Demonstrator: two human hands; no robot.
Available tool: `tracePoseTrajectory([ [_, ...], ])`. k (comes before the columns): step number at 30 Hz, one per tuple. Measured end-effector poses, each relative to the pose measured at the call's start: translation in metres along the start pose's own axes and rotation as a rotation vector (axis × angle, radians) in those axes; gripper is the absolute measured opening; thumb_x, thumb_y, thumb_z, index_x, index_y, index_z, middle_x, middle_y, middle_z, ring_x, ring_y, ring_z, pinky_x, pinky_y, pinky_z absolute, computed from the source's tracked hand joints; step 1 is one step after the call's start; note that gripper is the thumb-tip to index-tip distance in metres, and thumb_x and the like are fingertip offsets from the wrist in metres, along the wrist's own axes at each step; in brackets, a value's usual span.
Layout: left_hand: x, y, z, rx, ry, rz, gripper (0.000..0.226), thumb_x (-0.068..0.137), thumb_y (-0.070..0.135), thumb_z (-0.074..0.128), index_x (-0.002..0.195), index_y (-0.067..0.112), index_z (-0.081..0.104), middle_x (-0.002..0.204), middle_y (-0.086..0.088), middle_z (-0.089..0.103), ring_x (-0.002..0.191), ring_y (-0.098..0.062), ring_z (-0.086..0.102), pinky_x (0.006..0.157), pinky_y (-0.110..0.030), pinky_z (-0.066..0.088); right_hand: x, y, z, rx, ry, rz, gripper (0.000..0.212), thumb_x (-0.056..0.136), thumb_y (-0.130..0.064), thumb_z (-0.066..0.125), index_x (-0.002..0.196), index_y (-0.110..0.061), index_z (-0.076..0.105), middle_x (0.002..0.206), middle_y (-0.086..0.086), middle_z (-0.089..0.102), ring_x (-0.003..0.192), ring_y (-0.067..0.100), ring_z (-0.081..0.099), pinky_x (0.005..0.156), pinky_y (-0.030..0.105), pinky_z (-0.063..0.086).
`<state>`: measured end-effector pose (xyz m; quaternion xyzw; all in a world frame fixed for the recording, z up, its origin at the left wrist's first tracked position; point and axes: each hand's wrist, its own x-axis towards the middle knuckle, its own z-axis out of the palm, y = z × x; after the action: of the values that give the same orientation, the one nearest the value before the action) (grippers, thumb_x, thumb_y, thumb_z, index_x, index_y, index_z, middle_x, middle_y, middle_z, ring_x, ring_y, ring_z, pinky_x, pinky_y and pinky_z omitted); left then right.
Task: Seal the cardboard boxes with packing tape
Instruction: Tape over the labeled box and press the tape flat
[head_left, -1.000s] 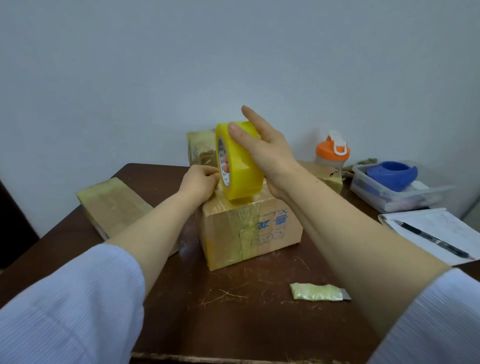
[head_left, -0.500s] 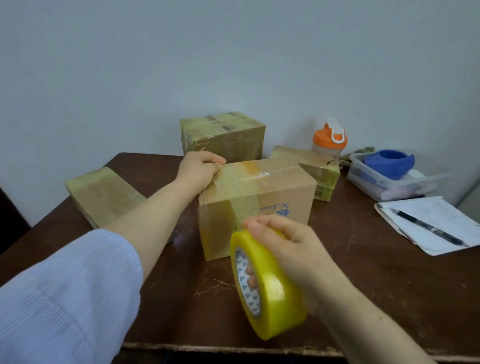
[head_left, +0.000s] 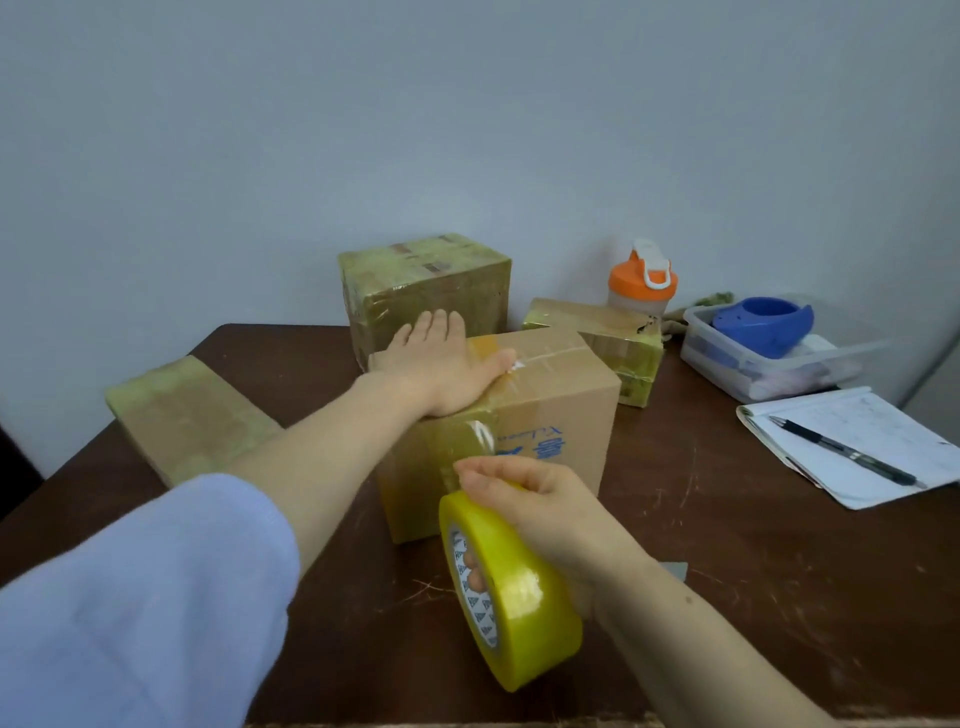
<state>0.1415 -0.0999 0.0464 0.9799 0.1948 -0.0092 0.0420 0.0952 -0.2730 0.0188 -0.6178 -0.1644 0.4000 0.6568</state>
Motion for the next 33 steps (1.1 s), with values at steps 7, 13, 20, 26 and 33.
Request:
tracePoseTrajectory([
  [7,-0.042,0.015,-0.001,0.310,0.444,0.087,0.078,0.090,0.063,0.011,0.100,0.011,0.069,0.098,-0.011,0.068,0.095,-0.028,0.062,0.074,-0.034,0.038,0.011,-0.001,-0.001,-0.006,-0.007,0.008,0.023,0.090,-0.018,0.063,0.112,-0.008,0.061,0.067,0.019,0.060,0.047,0.025,0.059,0.047,0.032,0.053],
  [13,-0.052,0.001,0.006,0.121,0.107,0.151,0.108,0.069,0.081,0.008,0.151,0.010,0.003,0.158,-0.013,0.008,0.146,-0.023,0.008,0.116,-0.036,0.011,0.014,-0.005,0.001,-0.029,-0.016,0.007,0.022,0.091,-0.015,0.061,0.111,-0.006,0.062,0.072,0.021,0.061,0.049,0.025,0.060,0.047,0.031,0.054],
  [20,-0.055,-0.043,0.000,-0.053,0.109,0.380,0.103,0.072,0.084,0.025,0.151,0.018,0.017,0.158,0.000,0.013,0.145,-0.008,0.009,0.112,-0.019,0.002,0.010,-0.006,0.000,-0.011,-0.028,0.032,0.021,0.089,-0.019,0.065,0.109,-0.012,0.063,0.085,0.026,0.062,0.053,0.029,0.060,0.048,0.034,0.055],
  [26,-0.067,-0.031,-0.002,-0.220,0.289,0.378,0.082,0.072,0.074,0.032,0.132,0.023,0.055,0.137,0.008,0.053,0.113,0.000,0.047,0.093,-0.021,0.033,-0.007,-0.020,-0.002,-0.040,-0.057,0.044,0.027,0.086,-0.019,0.067,0.112,-0.017,0.062,0.082,0.024,0.063,0.058,0.032,0.060,0.052,0.035,0.055],
  [33,-0.038,-0.025,-0.033,-0.558,-0.132,0.198,0.026,0.079,0.059,0.056,0.080,0.039,0.073,0.079,0.005,0.071,0.066,-0.003,0.057,0.064,-0.024,0.047,-0.040,-0.084,-0.016,0.037,-0.250,-0.159,0.071,0.064,-0.004,0.067,0.130,-0.024,0.049,0.098,0.029,0.067,0.078,0.037,0.066,0.073,0.043,0.056],
])
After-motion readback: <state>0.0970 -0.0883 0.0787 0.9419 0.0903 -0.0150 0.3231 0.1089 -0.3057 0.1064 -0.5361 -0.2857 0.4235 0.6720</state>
